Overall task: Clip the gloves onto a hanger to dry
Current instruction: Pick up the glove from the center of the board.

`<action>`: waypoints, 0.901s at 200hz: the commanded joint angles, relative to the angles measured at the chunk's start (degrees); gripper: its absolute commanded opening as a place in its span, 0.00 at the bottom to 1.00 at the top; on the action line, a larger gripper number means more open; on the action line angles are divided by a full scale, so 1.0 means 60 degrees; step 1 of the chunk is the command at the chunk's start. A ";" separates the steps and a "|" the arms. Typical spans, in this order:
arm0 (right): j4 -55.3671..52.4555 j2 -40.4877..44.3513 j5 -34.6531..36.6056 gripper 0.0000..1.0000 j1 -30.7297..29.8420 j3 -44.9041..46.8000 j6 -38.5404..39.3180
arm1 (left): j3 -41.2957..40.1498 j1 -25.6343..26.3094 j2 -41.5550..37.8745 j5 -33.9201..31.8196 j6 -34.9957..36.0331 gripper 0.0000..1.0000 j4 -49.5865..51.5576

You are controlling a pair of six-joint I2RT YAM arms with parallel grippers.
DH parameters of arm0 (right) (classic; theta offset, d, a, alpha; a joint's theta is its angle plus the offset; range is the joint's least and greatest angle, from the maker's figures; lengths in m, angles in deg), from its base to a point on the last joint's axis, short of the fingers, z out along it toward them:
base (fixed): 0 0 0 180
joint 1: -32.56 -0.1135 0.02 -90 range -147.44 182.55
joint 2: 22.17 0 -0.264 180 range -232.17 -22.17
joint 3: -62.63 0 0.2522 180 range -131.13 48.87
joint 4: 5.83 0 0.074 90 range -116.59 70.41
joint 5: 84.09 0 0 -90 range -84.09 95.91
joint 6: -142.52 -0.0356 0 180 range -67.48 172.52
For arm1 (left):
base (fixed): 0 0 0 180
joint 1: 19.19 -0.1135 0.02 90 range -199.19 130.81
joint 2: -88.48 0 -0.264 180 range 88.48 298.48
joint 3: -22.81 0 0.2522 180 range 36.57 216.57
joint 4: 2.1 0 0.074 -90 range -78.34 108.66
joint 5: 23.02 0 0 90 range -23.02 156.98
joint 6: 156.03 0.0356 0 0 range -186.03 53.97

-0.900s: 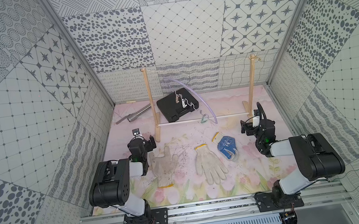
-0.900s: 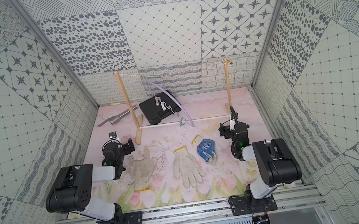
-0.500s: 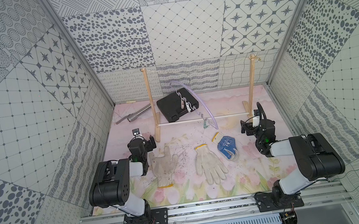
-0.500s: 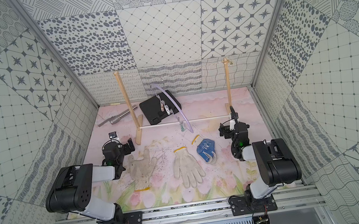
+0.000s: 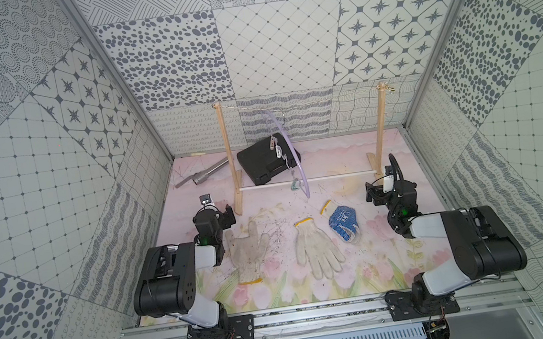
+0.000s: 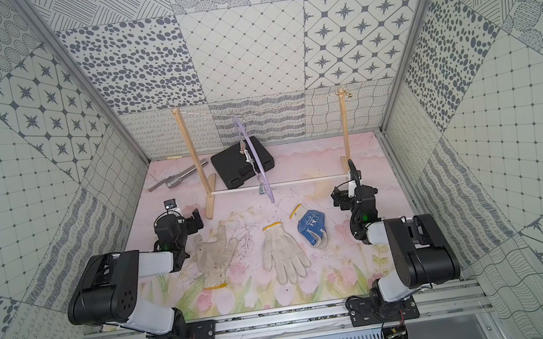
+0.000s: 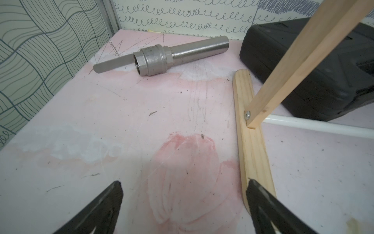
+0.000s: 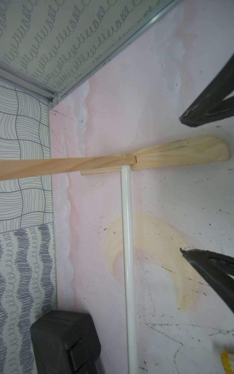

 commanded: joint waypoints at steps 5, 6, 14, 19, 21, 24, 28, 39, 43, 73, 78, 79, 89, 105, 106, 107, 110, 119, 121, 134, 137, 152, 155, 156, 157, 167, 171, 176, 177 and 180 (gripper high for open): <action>-0.2924 0.2059 0.0812 0.93 -0.0302 -0.1095 -0.0503 | 0.0604 0.0553 -0.1914 -0.0757 0.0212 0.95 0.2118; -0.3101 0.2115 0.0812 0.93 -0.0309 -0.1159 -0.0532 | 0.0639 0.0570 -0.1965 -0.0778 0.0164 0.95 0.2226; -0.4138 0.2574 0.0748 0.91 -0.0402 -0.1490 -0.0817 | 0.0913 0.0658 -0.2512 -0.0712 -0.0318 0.93 0.3159; -0.4640 0.2801 0.0627 0.90 -0.0477 -0.1695 -0.0975 | 0.1083 0.0696 -0.2784 -0.0554 -0.0642 0.92 0.3705; -0.4817 0.2885 0.0572 0.89 -0.0506 -0.1751 -0.1038 | 0.1153 0.0727 -0.2885 -0.0475 -0.0792 0.91 0.3888; -0.5072 0.3018 0.0476 0.89 -0.0550 -0.1811 -0.1140 | 0.1246 0.0747 -0.3033 -0.0334 -0.0959 0.90 0.4155; -0.5376 0.3151 0.0390 0.88 -0.0622 -0.1895 -0.1273 | 0.1338 0.0795 -0.3210 -0.0168 -0.1175 0.89 0.4402; -0.6123 0.3453 0.0005 0.85 -0.0795 -0.2071 -0.1662 | 0.1405 0.0984 -0.3593 0.0266 -0.1736 0.88 0.4709; -0.6339 0.3527 -0.0157 0.84 -0.0878 -0.2119 -0.1793 | 0.1406 0.1031 -0.3707 0.0494 -0.1896 0.88 0.4728; -0.7519 0.3569 -0.1584 0.78 -0.1475 -0.2294 -0.2162 | 0.1445 0.1353 -0.4028 0.3008 -0.2622 0.87 0.4535; -0.7623 0.3516 -0.1810 0.76 -0.1617 -0.2311 -0.2145 | 0.1426 0.1418 -0.4010 0.3473 -0.2624 0.87 0.4382; -0.7648 0.3510 -0.1839 0.76 -0.1647 -0.2316 -0.2151 | 0.1424 0.1427 -0.4009 0.3585 -0.2624 0.87 0.4346; -0.7848 0.3337 -0.2063 0.73 -0.2005 -0.2394 -0.2096 | 0.1427 0.1572 -0.3957 0.4330 -0.2610 0.88 0.4081; -0.7979 0.3060 -0.2441 0.72 -0.2442 -0.2531 -0.2065 | 0.1467 0.1887 -0.3834 0.4961 -0.2456 0.89 0.3706; -0.7980 0.3040 -0.2455 0.72 -0.2463 -0.2544 -0.2060 | 0.1473 0.1910 -0.3840 0.4996 -0.2437 0.89 0.3693; -0.7988 0.3023 -0.2506 0.71 -0.2481 -0.2557 -0.2057 | 0.1491 0.1922 -0.3829 0.5028 -0.2421 0.89 0.3673; -0.7997 0.2947 -0.2657 0.71 -0.2527 -0.2599 -0.2055 | 0.1514 0.1993 -0.3808 0.5096 -0.2355 0.90 0.3627; -0.8010 0.2726 -0.2870 0.68 -0.2687 -0.2705 -0.2056 | 0.1616 0.2205 -0.3724 0.5279 -0.2171 0.90 0.3579; -0.8029 0.2679 -0.2873 0.67 -0.2729 -0.2736 -0.2066 | 0.1668 0.2240 -0.3706 0.5308 -0.2141 0.91 0.3586; -0.8073 0.2315 -0.2906 0.64 -0.3008 -0.2913 -0.1999 | 0.1927 0.2581 -0.3585 0.5554 -0.1787 0.93 0.3677; -0.8068 0.2244 -0.2930 0.64 -0.3058 -0.2945 -0.1976 | 0.1984 0.2689 -0.3552 0.5614 -0.1642 0.94 0.3704; -0.7994 0.1816 -0.3068 0.63 -0.3302 -0.3087 -0.1946 | 0.2191 0.3143 -0.3425 0.5638 -0.0952 0.99 0.3763; -0.7985 0.1722 -0.3123 0.63 -0.3351 -0.3115 -0.1957 | 0.2207 0.3197 -0.3391 0.5632 -0.0860 1.00 0.3742; -0.7983 0.1690 -0.3133 0.63 -0.3364 -0.3121 -0.1954 | 0.2209 0.3217 -0.3378 0.5631 -0.0819 1.00 0.3726; -0.7982 0.1659 -0.3167 0.63 -0.3378 -0.3132 -0.1946 | 0.2225 0.3235 -0.3363 0.5631 -0.0784 1.00 0.3704; -0.8019 0.1356 -0.3396 0.63 -0.3448 -0.3293 -0.1942 | 0.2227 0.3315 -0.3179 0.5741 -0.0574 1.00 0.3501; -0.8045 0.1241 -0.3442 0.63 -0.3489 -0.3366 -0.1930 | 0.2226 0.3310 -0.3096 0.5830 -0.0528 1.00 0.3386; -0.8080 0.1073 -0.3444 0.64 -0.3547 -0.3462 -0.1937 | 0.2222 0.3320 -0.2970 0.5945 -0.0490 1.00 0.3228; -0.8082 0.1043 -0.3440 0.64 -0.3557 -0.3478 -0.1937 | 0.2224 0.3323 -0.2932 0.5971 -0.0481 1.00 0.3191; -0.8093 0.0968 -0.3435 0.65 -0.3574 -0.3514 -0.1934 | 0.2213 0.3323 -0.2857 0.6023 -0.0459 1.00 0.3103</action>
